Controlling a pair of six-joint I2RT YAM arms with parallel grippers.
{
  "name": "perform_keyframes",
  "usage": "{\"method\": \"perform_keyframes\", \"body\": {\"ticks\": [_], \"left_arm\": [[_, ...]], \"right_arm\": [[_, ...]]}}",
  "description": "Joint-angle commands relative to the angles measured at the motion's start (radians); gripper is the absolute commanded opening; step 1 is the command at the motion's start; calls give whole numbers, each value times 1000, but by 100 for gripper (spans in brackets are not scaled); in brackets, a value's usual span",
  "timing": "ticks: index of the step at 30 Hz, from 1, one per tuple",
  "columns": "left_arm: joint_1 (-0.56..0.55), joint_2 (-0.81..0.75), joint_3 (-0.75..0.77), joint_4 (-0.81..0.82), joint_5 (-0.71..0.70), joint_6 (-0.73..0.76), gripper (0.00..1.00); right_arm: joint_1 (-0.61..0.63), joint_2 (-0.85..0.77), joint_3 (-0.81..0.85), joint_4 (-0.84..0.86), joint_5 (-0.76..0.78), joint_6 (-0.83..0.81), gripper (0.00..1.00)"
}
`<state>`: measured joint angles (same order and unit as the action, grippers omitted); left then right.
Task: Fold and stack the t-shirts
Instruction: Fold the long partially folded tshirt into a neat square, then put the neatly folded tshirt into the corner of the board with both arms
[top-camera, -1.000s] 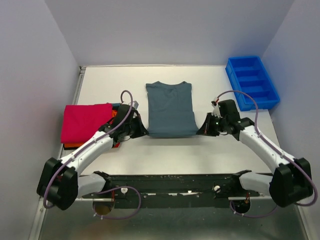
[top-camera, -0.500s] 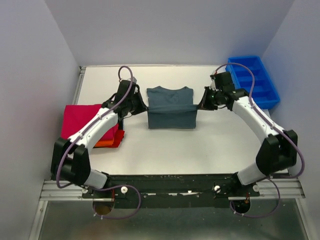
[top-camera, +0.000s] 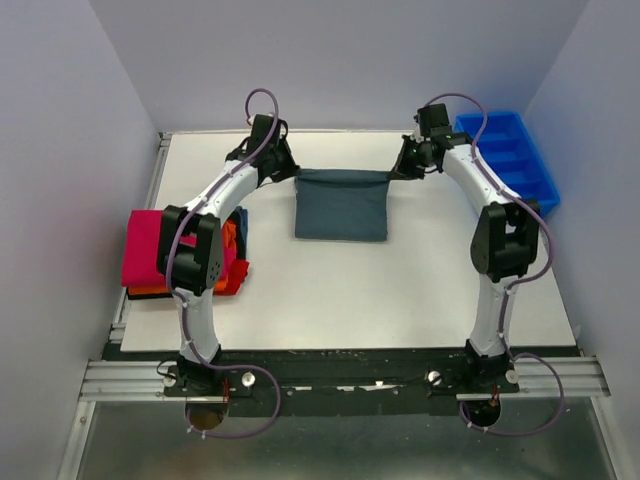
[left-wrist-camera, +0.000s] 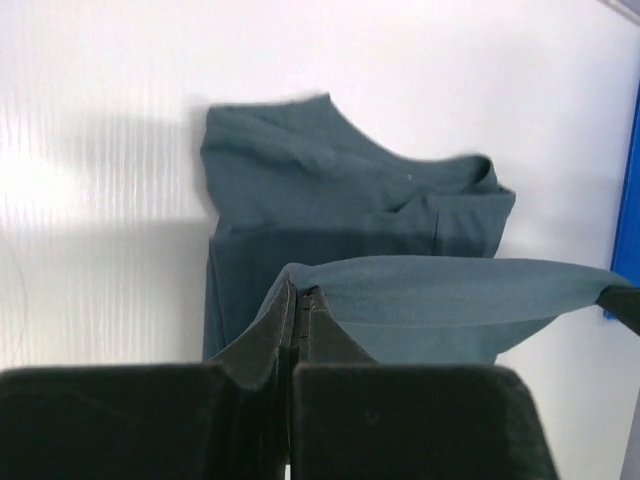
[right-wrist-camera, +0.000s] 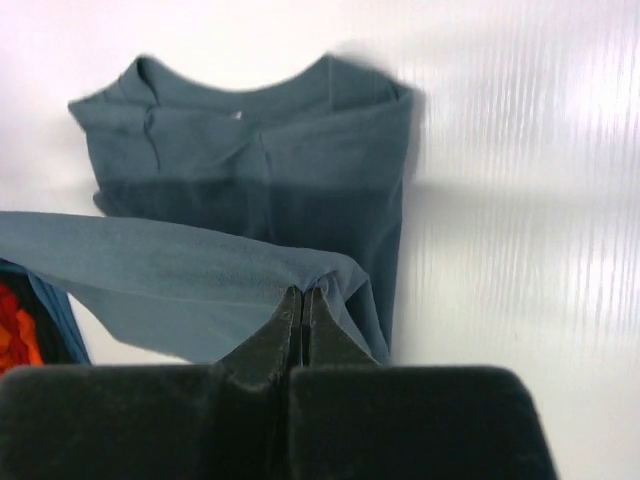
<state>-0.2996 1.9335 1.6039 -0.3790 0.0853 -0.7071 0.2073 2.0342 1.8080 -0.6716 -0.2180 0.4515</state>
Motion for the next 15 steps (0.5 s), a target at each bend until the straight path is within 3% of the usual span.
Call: {"method": "perform_keyframes", "body": {"ticks": [1,3,5,6,8,11,15], "left_arm": [[39,174,180,-32,2,9,15],[45,237,244,-41,27,9,70],[48,260,269,-37,27,20,86],[50,254,263,-31,15,27,91],[50,228,220,1,17,46,92],[50,194,141,34,28,49,84],[50,217,125,28,59,49,76]], "right_arm": [[-49,177,152,-78,-15,-11,9],[-57,214,194,-82,-20,3,46],[-59,212,182,-54,-24,6,71],[-59,196,157,-30,-35,6,72],[-59,157,79,29,-50,0,72],[-59,124,8,72,-40,-5,69],[-57,171,22,69,-87,-8,66]]}}
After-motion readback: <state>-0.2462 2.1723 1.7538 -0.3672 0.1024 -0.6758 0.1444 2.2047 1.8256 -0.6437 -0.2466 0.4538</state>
